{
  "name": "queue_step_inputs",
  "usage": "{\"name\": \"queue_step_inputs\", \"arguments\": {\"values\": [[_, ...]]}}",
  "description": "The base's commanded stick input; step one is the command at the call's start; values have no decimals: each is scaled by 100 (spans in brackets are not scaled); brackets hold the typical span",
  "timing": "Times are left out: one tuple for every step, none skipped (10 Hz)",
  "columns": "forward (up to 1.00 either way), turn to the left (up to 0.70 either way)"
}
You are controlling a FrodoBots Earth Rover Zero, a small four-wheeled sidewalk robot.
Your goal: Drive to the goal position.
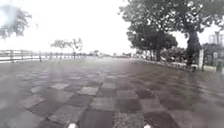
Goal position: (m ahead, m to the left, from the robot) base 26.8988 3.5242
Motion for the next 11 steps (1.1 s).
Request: {"name": "queue_step_inputs", "arguments": {"values": [[85,-33],[85,-21],[85,-6],[85,1],[85,1],[85,1],[85,1],[85,1],[85,1],[85,1],[85,1]]}}
